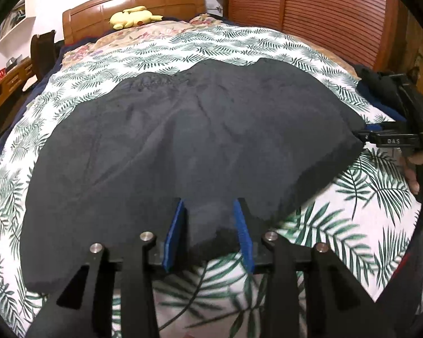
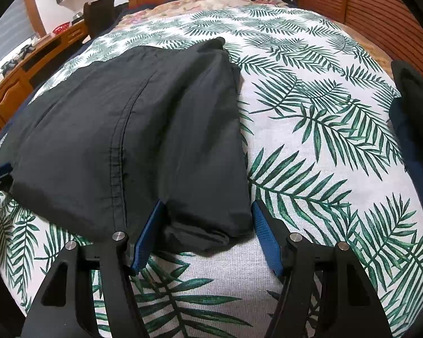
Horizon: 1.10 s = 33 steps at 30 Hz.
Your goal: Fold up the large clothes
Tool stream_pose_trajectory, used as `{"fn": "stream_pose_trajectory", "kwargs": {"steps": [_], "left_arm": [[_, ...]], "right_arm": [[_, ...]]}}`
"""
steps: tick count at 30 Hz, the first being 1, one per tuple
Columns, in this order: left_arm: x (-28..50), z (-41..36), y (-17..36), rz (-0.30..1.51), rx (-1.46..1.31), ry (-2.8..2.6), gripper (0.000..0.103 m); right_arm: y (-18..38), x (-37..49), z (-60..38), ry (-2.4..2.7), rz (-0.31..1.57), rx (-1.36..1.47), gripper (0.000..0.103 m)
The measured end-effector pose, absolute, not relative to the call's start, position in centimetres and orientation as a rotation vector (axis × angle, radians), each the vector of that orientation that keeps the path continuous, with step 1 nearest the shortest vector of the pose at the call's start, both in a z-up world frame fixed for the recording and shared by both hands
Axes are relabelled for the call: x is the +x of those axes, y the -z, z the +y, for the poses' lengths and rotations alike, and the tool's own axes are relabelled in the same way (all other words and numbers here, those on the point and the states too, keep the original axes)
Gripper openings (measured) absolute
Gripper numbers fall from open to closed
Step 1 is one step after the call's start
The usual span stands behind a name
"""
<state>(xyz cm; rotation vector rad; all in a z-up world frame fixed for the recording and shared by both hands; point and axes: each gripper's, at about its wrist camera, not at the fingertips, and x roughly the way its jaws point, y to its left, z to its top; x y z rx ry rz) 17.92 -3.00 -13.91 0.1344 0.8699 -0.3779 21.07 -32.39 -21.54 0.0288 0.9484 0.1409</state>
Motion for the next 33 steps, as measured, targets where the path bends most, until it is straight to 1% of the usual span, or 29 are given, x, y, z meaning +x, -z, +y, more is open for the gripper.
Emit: {"fn": "stream_pose_trajectory", "kwargs": {"steps": [9, 20, 25, 28, 29, 30, 33], "left_arm": [[19.4, -1.7, 15.1, 0.888, 0.100, 0.340, 0.046], [21.3, -0.9, 15.8, 0.898, 0.071, 0.277, 0.047], [21.5, -0.5, 15.8, 0.891, 0.071, 0.263, 0.047], [21.4, -0.5, 15.8, 0.890, 0.075, 0.260, 0.047], [21.4, -0.5, 15.7, 0.888, 0.082, 0.256, 0.047], [21.3, -0.4, 15.6, 0.885, 0.087, 0.250, 0.047], [20.7, 0.0, 15.2, 0.884, 0.094, 0.243, 0.047]], "right_arm": [[21.5, 21.2, -32.3, -0.142, 0.948, 0.021, 0.066], [21.5, 21.1, -32.1, -0.153, 0.954, 0.019, 0.065], [21.4, 21.2, -31.7, -0.199, 0.961, 0.021, 0.050], [21.2, 21.0, -31.5, -0.222, 0.958, 0.026, 0.036], [20.8, 20.9, -31.3, -0.236, 0.950, 0.033, 0.020], [20.5, 20.7, -31.2, -0.235, 0.941, 0.034, 0.015], [18.6, 20.3, -30.4, -0.234, 0.887, 0.005, 0.011]]}}
